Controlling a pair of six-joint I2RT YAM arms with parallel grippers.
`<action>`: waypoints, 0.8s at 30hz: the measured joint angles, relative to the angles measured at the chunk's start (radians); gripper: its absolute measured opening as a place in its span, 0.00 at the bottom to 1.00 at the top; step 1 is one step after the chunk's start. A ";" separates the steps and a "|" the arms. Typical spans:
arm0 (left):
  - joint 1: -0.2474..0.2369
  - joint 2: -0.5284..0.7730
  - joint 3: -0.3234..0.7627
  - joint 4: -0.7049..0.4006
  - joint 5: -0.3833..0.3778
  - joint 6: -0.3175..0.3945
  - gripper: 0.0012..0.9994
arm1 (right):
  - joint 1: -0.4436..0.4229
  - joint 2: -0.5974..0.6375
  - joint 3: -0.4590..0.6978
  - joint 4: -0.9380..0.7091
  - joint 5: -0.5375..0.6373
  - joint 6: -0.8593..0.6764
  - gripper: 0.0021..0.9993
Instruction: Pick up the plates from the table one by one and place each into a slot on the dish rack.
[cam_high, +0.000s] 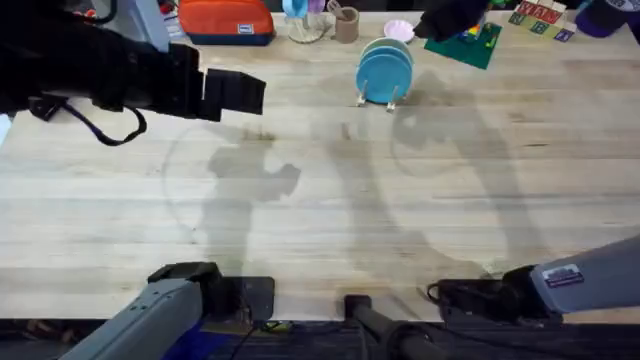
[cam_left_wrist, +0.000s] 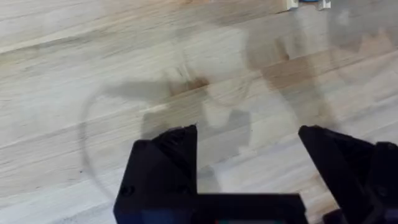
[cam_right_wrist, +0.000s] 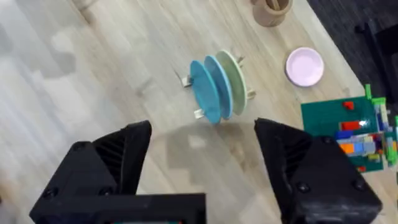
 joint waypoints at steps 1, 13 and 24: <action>0.000 0.000 0.000 0.000 0.000 0.000 1.00 | 0.000 -0.014 0.000 -0.013 0.000 0.009 0.99; 0.000 0.000 0.000 0.000 0.000 0.000 1.00 | 0.020 -0.126 -0.004 -0.104 0.000 0.092 0.99; 0.000 0.000 0.000 -0.014 0.000 0.000 1.00 | 0.088 -0.153 -0.099 -0.190 0.035 0.218 0.99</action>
